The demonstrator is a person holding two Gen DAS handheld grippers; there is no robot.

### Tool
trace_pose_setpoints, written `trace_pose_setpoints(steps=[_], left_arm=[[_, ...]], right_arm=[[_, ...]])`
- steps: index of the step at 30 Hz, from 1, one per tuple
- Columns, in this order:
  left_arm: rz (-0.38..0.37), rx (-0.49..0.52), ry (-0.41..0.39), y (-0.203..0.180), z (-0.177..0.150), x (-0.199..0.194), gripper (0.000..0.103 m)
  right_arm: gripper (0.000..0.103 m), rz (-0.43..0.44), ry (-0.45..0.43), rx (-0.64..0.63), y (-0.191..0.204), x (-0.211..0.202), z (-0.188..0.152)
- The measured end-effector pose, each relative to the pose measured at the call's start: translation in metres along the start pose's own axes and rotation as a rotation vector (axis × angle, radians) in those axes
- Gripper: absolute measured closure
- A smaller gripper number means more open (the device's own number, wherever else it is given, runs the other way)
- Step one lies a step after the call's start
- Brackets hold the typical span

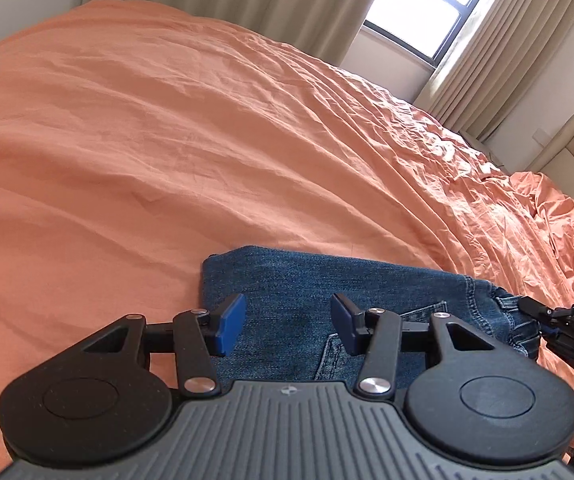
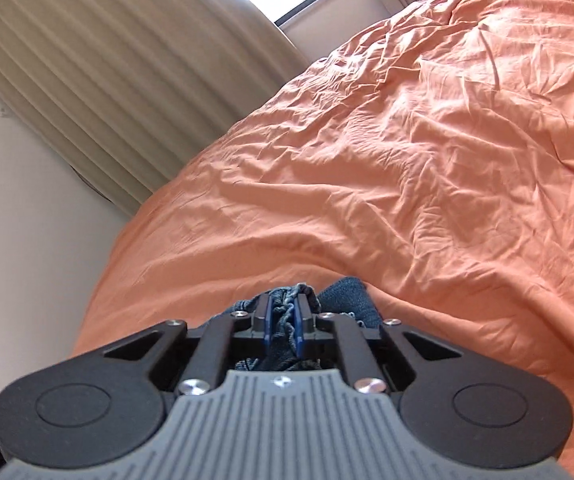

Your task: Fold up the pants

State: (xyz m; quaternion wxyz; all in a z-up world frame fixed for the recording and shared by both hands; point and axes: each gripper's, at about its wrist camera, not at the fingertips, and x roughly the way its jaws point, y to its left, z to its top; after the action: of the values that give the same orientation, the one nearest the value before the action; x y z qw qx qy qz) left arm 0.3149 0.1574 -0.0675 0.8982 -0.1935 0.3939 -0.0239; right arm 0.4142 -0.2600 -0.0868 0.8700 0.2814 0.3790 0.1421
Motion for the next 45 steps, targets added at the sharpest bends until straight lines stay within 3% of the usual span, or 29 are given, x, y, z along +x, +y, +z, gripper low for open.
trace_pose_setpoints(steps=[4,6,8,9,15,19,24,30,33,39,41,43,45], left_arm=[[0.023,-0.014,0.007,0.004,0.000,0.015,0.046],[0.046,-0.019,0.017,0.007,0.000,0.023,0.046],[0.095,-0.017,0.026,0.010,0.000,0.029,0.047],[0.109,-0.019,0.025,0.011,0.000,0.028,0.047],[0.102,-0.027,-0.008,0.004,-0.003,-0.005,0.050],[0.077,0.015,-0.032,-0.010,-0.014,-0.041,0.050],[0.087,0.108,-0.017,-0.024,-0.043,-0.084,0.048],[0.107,0.314,0.051,-0.043,-0.096,-0.122,0.042],[0.116,0.377,0.106,-0.048,-0.125,-0.125,0.041],[0.183,0.406,0.155,-0.047,-0.164,-0.103,0.040],[0.206,0.394,0.146,-0.045,-0.167,-0.096,0.044],[0.254,0.412,0.101,-0.048,-0.165,-0.096,0.080],[0.276,0.469,0.109,-0.056,-0.163,-0.098,0.087]], right_arm=[[0.096,-0.044,0.065,0.058,-0.020,0.026,-0.012],[0.086,-0.042,0.071,0.101,-0.027,0.027,-0.012],[0.070,-0.046,0.058,0.117,-0.029,0.021,-0.009],[0.069,-0.048,0.049,0.121,-0.030,0.016,-0.008],[0.069,-0.064,0.032,0.124,-0.035,-0.022,-0.008],[0.055,-0.048,0.059,0.214,-0.049,-0.052,-0.024],[0.055,-0.059,0.115,0.355,-0.071,-0.074,-0.054],[0.057,0.085,0.151,0.454,-0.086,-0.076,-0.076],[0.069,0.105,0.184,0.485,-0.086,-0.064,-0.083],[0.072,0.127,0.162,0.460,-0.079,-0.052,-0.084],[0.087,0.129,0.149,0.456,-0.079,-0.055,-0.084],[0.090,0.145,0.133,0.446,-0.078,-0.062,-0.082],[0.091,0.186,0.110,0.420,-0.073,-0.075,-0.080]])
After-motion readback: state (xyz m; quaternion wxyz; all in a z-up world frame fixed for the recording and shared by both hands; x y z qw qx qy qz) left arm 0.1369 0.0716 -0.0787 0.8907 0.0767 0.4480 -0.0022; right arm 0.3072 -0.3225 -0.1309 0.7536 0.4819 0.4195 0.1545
